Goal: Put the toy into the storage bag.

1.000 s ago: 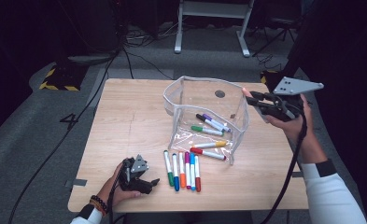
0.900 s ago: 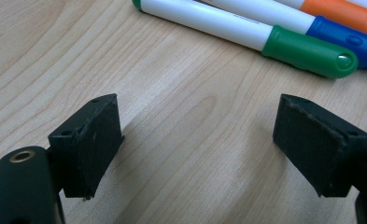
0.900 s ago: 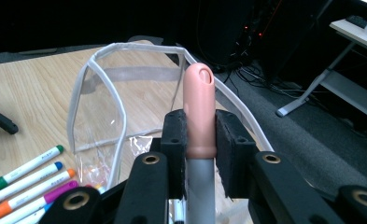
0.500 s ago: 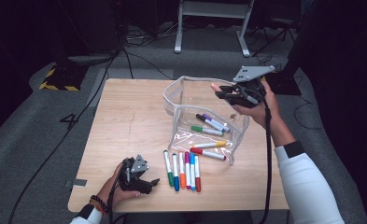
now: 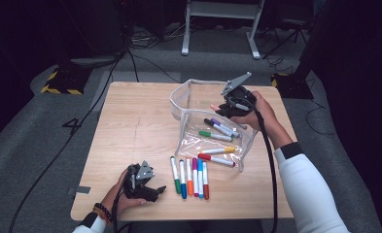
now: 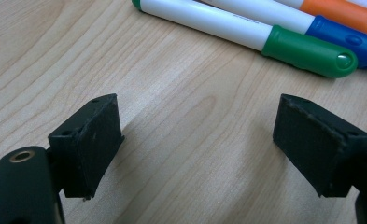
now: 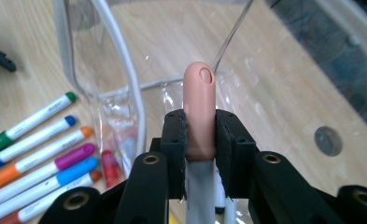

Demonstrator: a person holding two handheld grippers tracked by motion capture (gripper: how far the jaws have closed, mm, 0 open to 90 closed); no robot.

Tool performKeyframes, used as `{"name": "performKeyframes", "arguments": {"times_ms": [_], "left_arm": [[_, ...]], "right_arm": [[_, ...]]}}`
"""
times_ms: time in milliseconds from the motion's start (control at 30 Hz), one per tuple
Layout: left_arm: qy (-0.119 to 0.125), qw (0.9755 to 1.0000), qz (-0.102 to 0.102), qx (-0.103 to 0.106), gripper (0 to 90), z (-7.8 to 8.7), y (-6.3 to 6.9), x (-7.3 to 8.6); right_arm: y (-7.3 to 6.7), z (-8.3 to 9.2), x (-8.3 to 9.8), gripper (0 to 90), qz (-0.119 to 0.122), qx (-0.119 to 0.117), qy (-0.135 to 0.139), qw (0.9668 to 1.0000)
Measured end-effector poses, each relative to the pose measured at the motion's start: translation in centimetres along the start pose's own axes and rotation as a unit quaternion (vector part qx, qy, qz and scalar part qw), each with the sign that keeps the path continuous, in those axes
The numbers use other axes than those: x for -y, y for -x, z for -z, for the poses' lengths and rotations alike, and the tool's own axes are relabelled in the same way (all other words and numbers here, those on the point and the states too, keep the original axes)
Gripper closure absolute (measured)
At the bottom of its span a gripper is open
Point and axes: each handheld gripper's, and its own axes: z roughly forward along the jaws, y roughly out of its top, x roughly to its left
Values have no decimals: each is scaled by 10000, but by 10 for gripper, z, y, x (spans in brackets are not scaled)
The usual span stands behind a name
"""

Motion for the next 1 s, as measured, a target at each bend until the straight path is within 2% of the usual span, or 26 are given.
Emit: {"name": "performKeyframes", "arguments": {"times_ms": [133, 233, 400, 500, 533, 600, 767, 867, 900, 933, 1000], "left_arm": [[0, 10000, 4, 3, 156, 0, 0, 0], [-1, 10000, 3, 1, 157, 0, 0, 0], [0, 10000, 1, -1, 157, 0, 0, 0], [1, 10000, 4, 3, 156, 0, 0, 0], [-1, 10000, 4, 3, 156, 0, 0, 0], [0, 10000, 4, 3, 156, 0, 0, 0], [0, 10000, 1, -1, 157, 0, 0, 0], [0, 10000, 4, 2, 156, 0, 0, 0], [0, 10000, 4, 2, 156, 0, 0, 0], [1, 10000, 0, -2, 157, 0, 0, 0], [-1, 10000, -1, -1, 156, 0, 0, 0]], "right_arm": [[3, -3, 3, 748, -14, -149, -343, 9993], [-1, -4, 3, 748, 76, -310, -725, 9969], [-8, -5, 3, 746, 130, -514, -884, 9947], [-9, -6, 4, 740, 98, -489, -932, 9944], [-9, -5, 4, 707, 97, -446, -930, 9946], [-8, -4, 4, 685, 2, -276, -873, 9958], [-7, 5, 8, 624, -102, -109, -508, 9986], [-5, 18, 12, 563, -267, -62, -65, 9996], [-5, 18, 12, 563, -267, -62, -65, 9996], [-6, 31, 18, 503, -311, 54, 242, 9992], [-5, 43, 24, 467, -438, 180, 470, 9978]]}}
